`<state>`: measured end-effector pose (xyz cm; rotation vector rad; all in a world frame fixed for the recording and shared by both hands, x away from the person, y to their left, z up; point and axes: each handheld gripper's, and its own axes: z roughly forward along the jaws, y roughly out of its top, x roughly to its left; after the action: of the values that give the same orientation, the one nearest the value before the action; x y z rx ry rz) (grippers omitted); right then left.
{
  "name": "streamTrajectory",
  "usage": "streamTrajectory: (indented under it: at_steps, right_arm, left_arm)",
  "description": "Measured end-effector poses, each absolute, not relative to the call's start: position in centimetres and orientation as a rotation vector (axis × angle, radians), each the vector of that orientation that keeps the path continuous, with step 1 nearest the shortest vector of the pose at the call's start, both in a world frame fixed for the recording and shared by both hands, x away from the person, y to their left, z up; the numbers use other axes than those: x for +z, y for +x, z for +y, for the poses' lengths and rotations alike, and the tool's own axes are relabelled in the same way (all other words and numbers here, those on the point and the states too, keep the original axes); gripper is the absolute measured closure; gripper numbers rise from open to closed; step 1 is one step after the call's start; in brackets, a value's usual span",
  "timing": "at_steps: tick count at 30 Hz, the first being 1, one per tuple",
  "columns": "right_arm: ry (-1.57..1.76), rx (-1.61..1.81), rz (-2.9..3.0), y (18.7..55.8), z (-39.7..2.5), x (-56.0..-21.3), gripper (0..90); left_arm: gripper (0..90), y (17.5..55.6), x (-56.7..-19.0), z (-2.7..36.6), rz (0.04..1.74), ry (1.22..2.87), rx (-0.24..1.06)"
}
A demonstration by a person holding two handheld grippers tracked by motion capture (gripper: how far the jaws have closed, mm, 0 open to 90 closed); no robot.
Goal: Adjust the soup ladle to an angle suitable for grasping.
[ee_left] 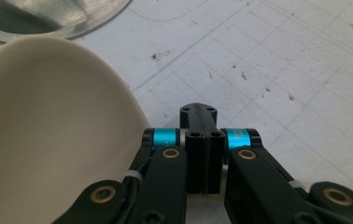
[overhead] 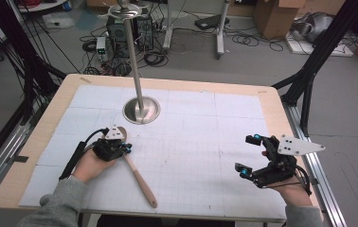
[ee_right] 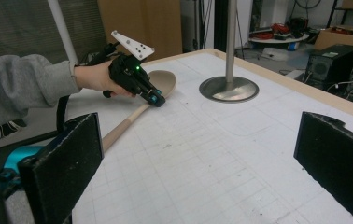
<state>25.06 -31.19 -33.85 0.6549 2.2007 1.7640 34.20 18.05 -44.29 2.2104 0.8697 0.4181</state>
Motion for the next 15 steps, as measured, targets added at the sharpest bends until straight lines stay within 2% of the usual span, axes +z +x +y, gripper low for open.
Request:
streamTrajectory:
  at_steps: [12, 15]
  right_arm:
    - [0.656, 1.771, 2.190, 25.1, -31.5, -33.8, 0.0]
    - [0.654, 1.770, 2.190, 25.1, -31.4, -33.8, 0.0]
  left_arm:
    - [90.0, 33.0, -44.3, 19.1, 0.889, 2.201, 0.435]
    - [90.0, 32.7, -44.3, 19.8, 0.907, 2.193, 0.405]
